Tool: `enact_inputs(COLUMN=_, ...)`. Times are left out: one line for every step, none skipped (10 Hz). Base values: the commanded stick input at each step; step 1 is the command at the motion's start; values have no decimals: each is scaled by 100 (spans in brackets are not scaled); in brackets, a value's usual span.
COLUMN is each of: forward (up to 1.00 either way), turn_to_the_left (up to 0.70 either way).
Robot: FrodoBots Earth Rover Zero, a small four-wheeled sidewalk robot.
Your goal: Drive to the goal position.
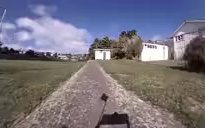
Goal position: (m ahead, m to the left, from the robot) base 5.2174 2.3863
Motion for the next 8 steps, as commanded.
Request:
enact_inputs(forward=59, turn_to_the_left=0)
enact_inputs(forward=89, turn_to_the_left=0)
enact_inputs(forward=95, turn_to_the_left=0)
enact_inputs(forward=100, turn_to_the_left=1)
enact_inputs(forward=100, turn_to_the_left=19)
enact_inputs(forward=100, turn_to_the_left=36)
enact_inputs(forward=100, turn_to_the_left=40)
enact_inputs(forward=100, turn_to_the_left=40)
